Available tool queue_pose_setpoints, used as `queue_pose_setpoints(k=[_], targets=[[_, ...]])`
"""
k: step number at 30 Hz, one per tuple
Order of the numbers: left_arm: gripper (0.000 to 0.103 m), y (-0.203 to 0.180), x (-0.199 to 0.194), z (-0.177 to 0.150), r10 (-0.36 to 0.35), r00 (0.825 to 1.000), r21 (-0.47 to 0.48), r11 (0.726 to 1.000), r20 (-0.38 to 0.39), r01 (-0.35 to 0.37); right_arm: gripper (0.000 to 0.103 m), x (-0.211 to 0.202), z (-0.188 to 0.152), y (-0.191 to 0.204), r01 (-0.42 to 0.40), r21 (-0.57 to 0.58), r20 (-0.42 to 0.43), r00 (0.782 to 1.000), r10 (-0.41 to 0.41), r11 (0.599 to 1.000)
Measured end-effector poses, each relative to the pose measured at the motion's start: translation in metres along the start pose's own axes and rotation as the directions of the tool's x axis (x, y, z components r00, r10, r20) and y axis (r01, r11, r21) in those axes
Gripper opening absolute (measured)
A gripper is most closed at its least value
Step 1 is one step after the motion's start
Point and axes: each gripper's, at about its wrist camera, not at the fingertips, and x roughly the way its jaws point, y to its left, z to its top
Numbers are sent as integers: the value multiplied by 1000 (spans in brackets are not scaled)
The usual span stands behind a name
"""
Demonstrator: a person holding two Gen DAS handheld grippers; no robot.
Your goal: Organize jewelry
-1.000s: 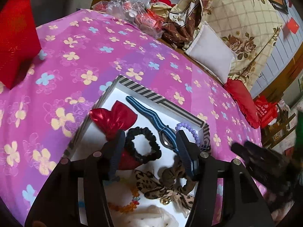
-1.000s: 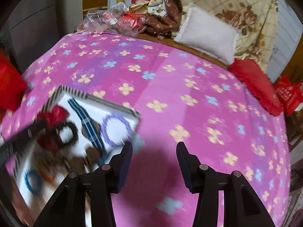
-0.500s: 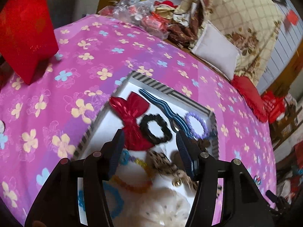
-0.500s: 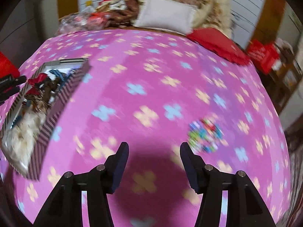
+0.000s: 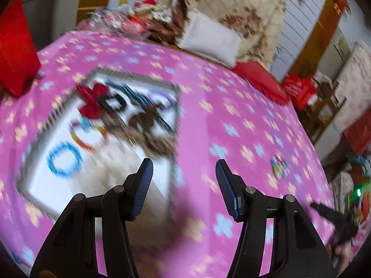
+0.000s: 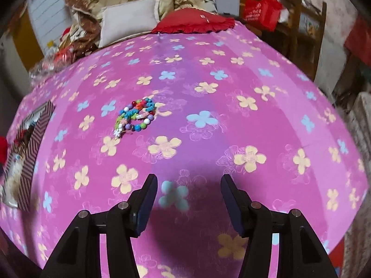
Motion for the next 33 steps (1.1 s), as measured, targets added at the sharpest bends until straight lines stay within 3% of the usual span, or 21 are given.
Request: queue_pose_setpoints(k=[5,8,13,16,21,25,29,33], targets=[[56,-37,11,-42,-17,993,38,999,-117,21,54,13,2,3,-71,29,-7,997,71,997],[56,-57,21,-61,30,984,74,997,-176,-17,54,19,-4,2,-110,40,-11,994,110,993],[56,-85,29,-77,101,974,164,984,-204,-68,54,25,-5,-12,-118,37,14,993,118,992],[56,-108,34,-73,105,974,221,973,-200,-59,54,29,-3,-29,-124,57,35,992,122,991],[56,-146,54,-49,52,974,271,963,-219,9,54,40,-1,-54,-134,84,61,990,129,987],[55,-192,84,-23,-37,970,311,944,-241,113,54,43,3,-59,-149,58,87,986,143,987],[53,-240,128,-10,-10,969,416,902,-247,115,55,46,6,-56,-159,17,102,982,157,987],[41,-266,172,-5,40,957,484,868,-286,108,58,48,5,-53,-180,-6,110,978,180,984]])
